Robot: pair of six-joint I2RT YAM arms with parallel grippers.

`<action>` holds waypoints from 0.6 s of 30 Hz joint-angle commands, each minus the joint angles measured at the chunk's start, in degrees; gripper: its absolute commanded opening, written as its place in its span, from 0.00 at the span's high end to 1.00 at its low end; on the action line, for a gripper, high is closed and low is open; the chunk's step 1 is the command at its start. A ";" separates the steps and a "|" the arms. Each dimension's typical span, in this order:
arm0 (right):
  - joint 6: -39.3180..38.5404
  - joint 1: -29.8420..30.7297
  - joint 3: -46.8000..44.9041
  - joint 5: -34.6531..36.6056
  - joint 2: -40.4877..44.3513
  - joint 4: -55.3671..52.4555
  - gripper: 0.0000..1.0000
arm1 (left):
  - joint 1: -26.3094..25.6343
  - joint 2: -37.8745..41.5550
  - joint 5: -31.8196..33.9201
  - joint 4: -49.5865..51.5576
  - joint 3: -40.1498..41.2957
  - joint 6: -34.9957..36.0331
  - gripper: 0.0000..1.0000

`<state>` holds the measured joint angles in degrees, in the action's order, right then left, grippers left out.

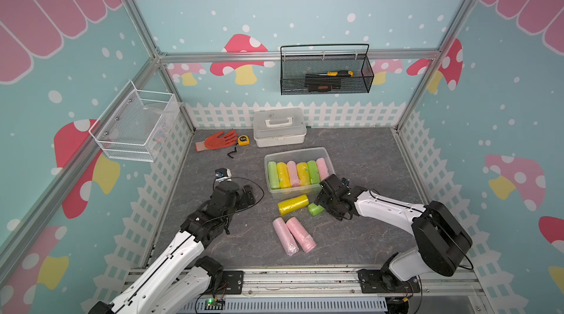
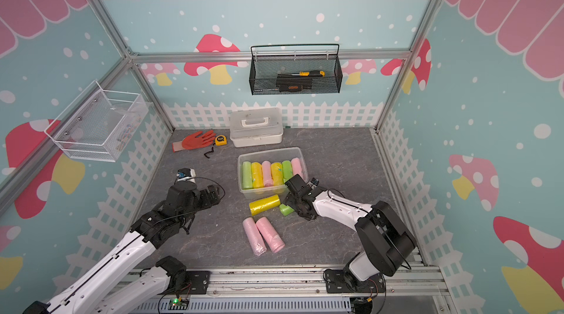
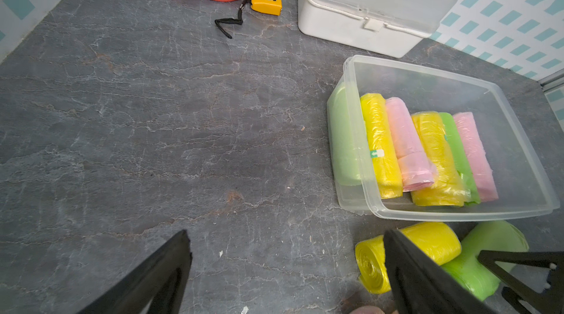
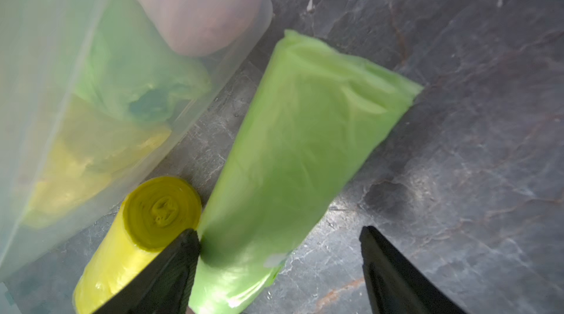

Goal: Put the roll of trash bags into the storage box
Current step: Pick up the roll of trash bags from the center of the board.

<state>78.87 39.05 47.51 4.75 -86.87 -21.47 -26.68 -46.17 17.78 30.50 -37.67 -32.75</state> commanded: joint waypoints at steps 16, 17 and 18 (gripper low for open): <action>5.91 -0.11 -9.41 6.96 12.35 -7.81 0.26 | 0.40 0.98 0.20 0.44 -1.79 0.17 0.01; 5.87 -0.09 -10.18 7.47 14.24 -8.26 0.26 | 0.46 1.02 0.15 0.35 -1.79 0.15 0.01; 5.41 -0.11 -11.15 7.95 16.41 -8.33 0.26 | 0.46 1.00 0.23 0.35 -1.79 0.10 0.01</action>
<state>83.46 39.05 38.15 8.88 -74.28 -24.73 -26.65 -46.06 17.78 30.57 -37.71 -32.75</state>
